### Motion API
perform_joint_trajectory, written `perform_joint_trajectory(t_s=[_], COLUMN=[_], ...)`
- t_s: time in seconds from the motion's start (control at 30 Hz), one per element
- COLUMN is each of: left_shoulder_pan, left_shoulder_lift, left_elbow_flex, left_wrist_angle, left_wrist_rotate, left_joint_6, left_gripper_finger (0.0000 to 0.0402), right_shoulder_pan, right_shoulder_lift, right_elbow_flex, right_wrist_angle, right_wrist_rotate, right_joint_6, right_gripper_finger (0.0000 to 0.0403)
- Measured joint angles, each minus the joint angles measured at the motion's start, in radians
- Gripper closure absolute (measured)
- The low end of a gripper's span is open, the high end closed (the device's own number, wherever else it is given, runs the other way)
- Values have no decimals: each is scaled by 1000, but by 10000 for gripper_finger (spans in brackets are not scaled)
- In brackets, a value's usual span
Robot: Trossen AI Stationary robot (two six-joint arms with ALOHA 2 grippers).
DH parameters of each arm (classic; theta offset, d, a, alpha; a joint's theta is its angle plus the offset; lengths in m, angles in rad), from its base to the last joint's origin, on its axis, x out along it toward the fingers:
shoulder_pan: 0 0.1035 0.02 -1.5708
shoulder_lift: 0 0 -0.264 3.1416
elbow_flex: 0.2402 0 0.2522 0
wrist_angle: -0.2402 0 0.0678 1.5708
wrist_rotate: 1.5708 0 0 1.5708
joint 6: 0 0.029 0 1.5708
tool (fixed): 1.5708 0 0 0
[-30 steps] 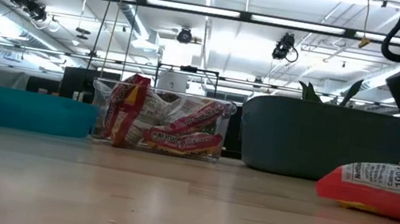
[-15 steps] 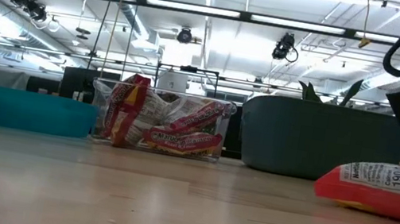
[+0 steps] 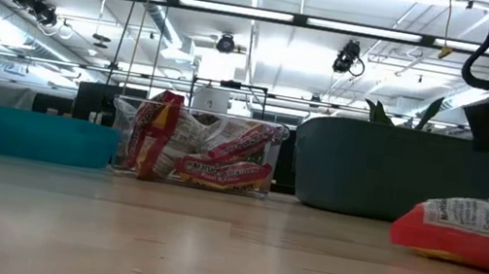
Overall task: Sort Maruchan noodles
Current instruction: Put the orange noodle pack into the green bin
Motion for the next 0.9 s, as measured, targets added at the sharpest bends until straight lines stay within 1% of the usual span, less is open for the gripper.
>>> perform_joint_trajectory(t_s=[0.1,0.2,0.37,0.47,0.57,0.63,0.8,0.9], left_shoulder_pan=[0,0,0,0,0,0,0,0], left_shoulder_lift=[0,0,0,0,0,0,0,0], left_elbow_flex=[0,0,0,0,0,0,0,0], left_wrist_angle=[0,0,-4,-22,-33,-34,-40,-48], left_wrist_rotate=[0,0,0,0,0,0,0,0], left_joint_6=[0,0,0,0,-8,-40,-120,-132], left_gripper_finger=[379,379,379,379,379,379,379,379], right_shoulder_pan=[-18,-43,-93,-123,-144,-155,-192,-217], right_shoulder_lift=[-13,-47,-133,-193,-258,-299,-386,-422], right_elbow_flex=[30,87,194,260,317,343,376,380], right_wrist_angle=[-50,-161,-358,-472,-515,-523,-541,-601], right_wrist_rotate=[21,81,208,308,377,438,494,566], right_joint_6=[1,-8,-5,30,42,42,6,9], right_gripper_finger=[389,396,396,398,398,398,398,398])
